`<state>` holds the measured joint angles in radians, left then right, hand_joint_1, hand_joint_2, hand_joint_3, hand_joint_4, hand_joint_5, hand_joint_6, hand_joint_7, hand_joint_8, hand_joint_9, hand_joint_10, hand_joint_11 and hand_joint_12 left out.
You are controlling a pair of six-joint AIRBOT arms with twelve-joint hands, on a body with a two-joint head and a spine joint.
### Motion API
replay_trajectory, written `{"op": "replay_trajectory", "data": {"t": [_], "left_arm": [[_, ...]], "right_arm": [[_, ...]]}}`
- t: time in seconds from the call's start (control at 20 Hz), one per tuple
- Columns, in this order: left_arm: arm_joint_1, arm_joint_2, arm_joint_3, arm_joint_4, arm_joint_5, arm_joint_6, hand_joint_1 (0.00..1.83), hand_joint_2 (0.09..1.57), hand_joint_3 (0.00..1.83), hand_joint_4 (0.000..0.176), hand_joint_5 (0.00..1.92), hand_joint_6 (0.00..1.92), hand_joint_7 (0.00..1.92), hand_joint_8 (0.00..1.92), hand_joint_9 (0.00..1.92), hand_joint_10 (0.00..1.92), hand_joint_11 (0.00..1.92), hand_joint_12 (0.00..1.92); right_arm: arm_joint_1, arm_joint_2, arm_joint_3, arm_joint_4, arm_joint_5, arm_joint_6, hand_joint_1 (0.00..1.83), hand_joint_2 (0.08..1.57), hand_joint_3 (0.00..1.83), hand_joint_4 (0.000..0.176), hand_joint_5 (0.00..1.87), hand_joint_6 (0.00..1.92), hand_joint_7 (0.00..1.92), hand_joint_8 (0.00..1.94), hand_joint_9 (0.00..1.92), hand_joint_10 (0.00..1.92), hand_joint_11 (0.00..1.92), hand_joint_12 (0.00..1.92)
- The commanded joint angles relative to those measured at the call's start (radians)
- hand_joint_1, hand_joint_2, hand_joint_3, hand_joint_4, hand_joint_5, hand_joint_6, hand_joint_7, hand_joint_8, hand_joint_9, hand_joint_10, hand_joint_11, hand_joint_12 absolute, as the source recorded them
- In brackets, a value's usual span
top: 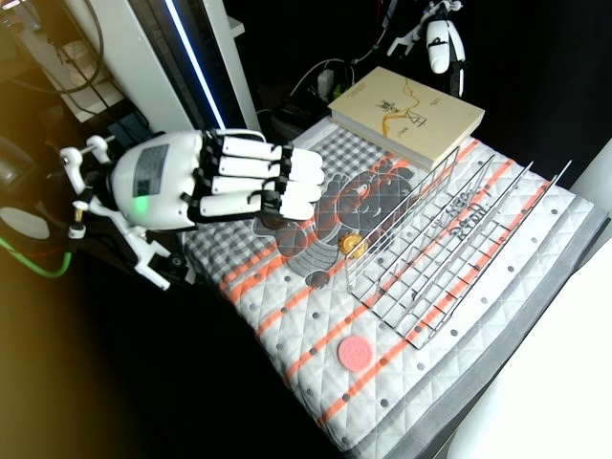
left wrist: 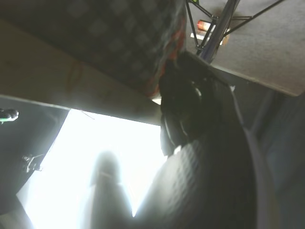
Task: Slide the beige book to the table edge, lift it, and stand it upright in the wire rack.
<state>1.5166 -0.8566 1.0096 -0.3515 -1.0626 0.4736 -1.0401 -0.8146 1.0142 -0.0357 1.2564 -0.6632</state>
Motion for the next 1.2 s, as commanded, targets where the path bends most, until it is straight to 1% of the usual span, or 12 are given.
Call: {"op": "replay_trajectory", "data": {"t": [0.0,0.15,0.5,0.6,0.65,0.75,0.8,0.85,0.9,0.95,1.0,1.15], "left_arm": [[-0.004,0.003,0.006,-0.016,-0.086,-0.005,0.31,1.02,0.0,0.0,0.33,0.0,0.52,0.0,0.56,0.01,0.17,1.19],[-0.011,0.004,0.006,-0.008,-0.075,-0.001,0.26,0.99,0.0,0.0,0.42,0.02,0.55,0.0,0.59,0.0,0.18,1.14],[-0.043,0.004,0.012,0.026,-0.034,0.014,0.22,0.95,0.0,0.0,0.41,0.01,0.52,0.0,0.58,0.0,0.26,1.02],[-0.049,0.002,0.013,0.029,-0.033,0.016,0.34,0.95,0.0,0.0,0.5,0.01,0.55,0.0,0.6,0.01,0.3,1.03],[-0.049,0.0,0.013,0.028,-0.036,0.016,0.5,0.99,0.0,0.0,0.67,0.02,0.62,0.01,0.65,0.01,0.34,1.09],[-0.049,-0.001,0.014,0.02,-0.039,0.017,0.9,1.06,0.0,0.0,0.93,0.02,0.8,0.04,0.81,0.08,0.33,1.47],[-0.049,0.0,0.014,0.016,-0.042,0.018,1.06,1.09,0.01,0.0,0.99,0.75,0.83,0.04,0.82,0.13,0.29,1.54],[-0.049,0.0,0.013,0.008,-0.045,0.021,1.1,1.13,0.0,0.0,0.94,0.99,0.86,0.03,0.78,0.22,0.27,1.52],[-0.048,0.0,0.013,-0.002,-0.049,0.025,1.11,1.14,0.0,0.0,0.92,1.05,0.86,0.01,0.71,0.37,0.26,1.54],[-0.048,0.001,0.015,-0.014,-0.051,0.029,1.2,1.18,0.0,0.0,1.0,0.89,0.71,1.19,0.62,0.81,0.34,1.69],[-0.047,0.001,0.016,-0.023,-0.053,0.033,1.21,1.2,0.0,0.0,0.98,0.95,0.64,1.45,0.51,1.0,0.3,1.71],[-0.036,0.006,0.02,-0.068,-0.068,0.042,1.2,1.22,0.0,0.0,0.95,0.98,0.61,1.56,0.45,1.08,0.27,1.72]], "right_arm": [[0.005,0.0,0.002,0.012,0.104,0.001,0.26,1.31,0.0,0.0,0.49,0.0,0.42,0.0,0.39,0.01,0.14,0.64],[0.005,0.0,0.002,0.003,0.093,0.004,0.23,1.34,0.01,0.0,0.45,0.0,0.44,0.01,0.39,0.0,0.12,0.63],[0.005,-0.003,0.003,0.0,0.086,0.008,0.22,1.35,0.0,0.0,0.42,0.0,0.43,0.0,0.38,0.0,0.18,0.37],[0.005,-0.004,0.003,0.0,0.086,0.009,0.22,1.34,0.0,0.0,0.42,0.0,0.43,0.0,0.39,0.0,0.19,0.36],[0.005,-0.004,0.003,0.0,0.086,0.01,0.25,1.33,0.0,0.0,0.42,0.0,0.43,0.0,0.39,0.0,0.19,0.37],[0.003,-0.004,0.003,0.0,0.086,0.011,0.26,1.33,0.0,0.0,0.4,0.0,0.42,0.0,0.38,0.0,0.19,0.37],[0.002,-0.004,0.003,0.0,0.086,0.013,0.25,1.33,0.0,0.0,0.41,0.0,0.44,0.01,0.39,0.01,0.22,0.38],[0.001,-0.004,0.003,0.0,0.086,0.014,0.25,1.33,0.0,0.0,0.4,0.0,0.42,0.0,0.38,0.0,0.21,0.37],[0.0,-0.004,0.003,0.0,0.086,0.015,0.24,1.33,0.0,0.0,0.39,0.0,0.42,0.0,0.38,0.0,0.22,0.32],[-0.001,-0.004,0.003,0.0,0.086,0.016,0.23,1.33,0.0,0.0,0.4,0.0,0.42,0.0,0.39,0.0,0.23,0.32],[-0.002,-0.004,0.003,0.001,0.086,0.016,0.22,1.33,0.0,0.0,0.39,0.0,0.43,0.0,0.39,0.0,0.24,0.31],[-0.004,-0.004,0.003,0.001,0.086,0.017,0.23,1.33,0.0,0.0,0.39,0.0,0.41,0.0,0.37,0.0,0.25,0.29]]}}
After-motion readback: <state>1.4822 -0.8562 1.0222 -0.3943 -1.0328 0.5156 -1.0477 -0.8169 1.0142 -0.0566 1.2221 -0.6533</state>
